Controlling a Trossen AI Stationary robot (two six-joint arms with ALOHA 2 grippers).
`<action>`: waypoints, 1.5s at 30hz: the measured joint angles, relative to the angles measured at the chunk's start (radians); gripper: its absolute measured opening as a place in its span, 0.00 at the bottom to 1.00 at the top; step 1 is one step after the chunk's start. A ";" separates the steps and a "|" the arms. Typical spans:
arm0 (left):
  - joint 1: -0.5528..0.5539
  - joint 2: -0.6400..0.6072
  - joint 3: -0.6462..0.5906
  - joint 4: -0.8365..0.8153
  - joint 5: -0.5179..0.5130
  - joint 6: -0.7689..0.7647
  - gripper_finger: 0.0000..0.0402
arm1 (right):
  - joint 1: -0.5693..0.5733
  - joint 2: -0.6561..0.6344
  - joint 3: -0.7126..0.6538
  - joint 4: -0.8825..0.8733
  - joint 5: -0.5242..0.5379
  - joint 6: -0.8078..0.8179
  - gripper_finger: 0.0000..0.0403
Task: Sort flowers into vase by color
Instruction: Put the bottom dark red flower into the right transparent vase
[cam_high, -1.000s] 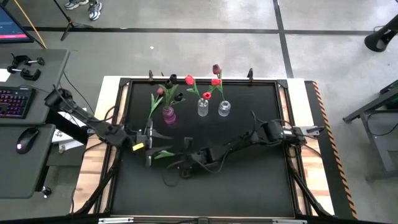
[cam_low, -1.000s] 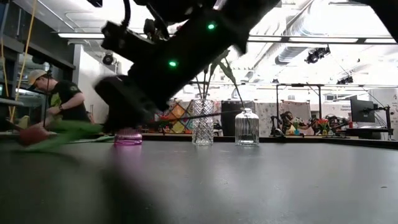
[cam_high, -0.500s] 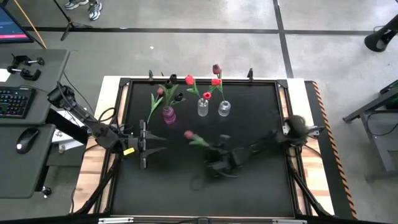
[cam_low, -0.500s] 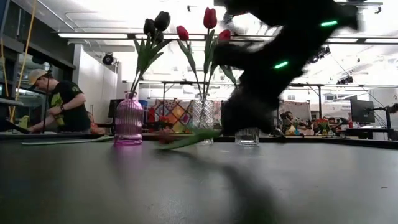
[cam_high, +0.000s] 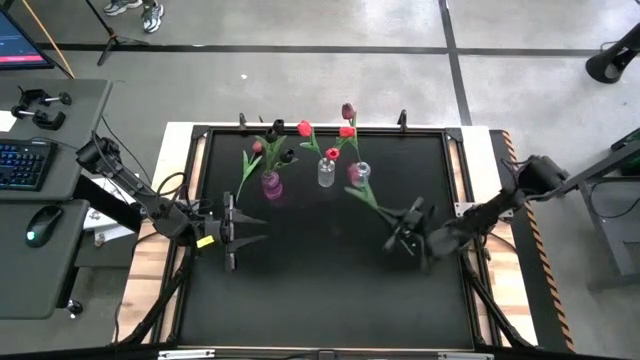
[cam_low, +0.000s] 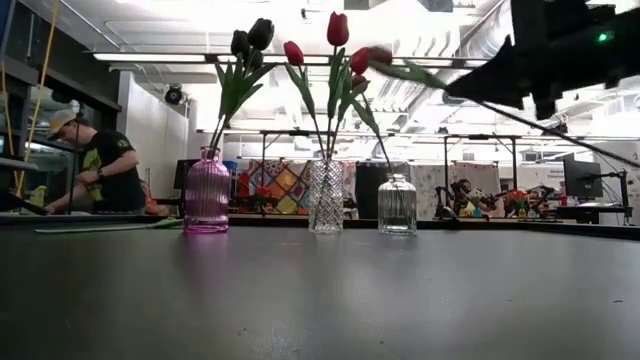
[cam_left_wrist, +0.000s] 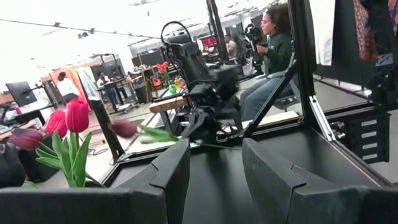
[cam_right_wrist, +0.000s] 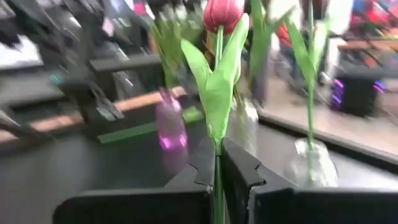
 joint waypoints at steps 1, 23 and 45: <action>0.000 0.000 0.000 0.000 0.000 0.006 0.33 | -0.016 0.002 -0.032 0.133 -0.052 -0.077 0.00; 0.292 0.428 -0.002 0.494 0.387 -0.079 0.33 | -0.287 0.210 0.217 0.447 -0.840 -0.376 0.00; 0.330 0.641 0.000 0.837 0.425 -0.098 0.33 | -0.294 0.482 0.456 0.372 -0.913 -0.311 0.00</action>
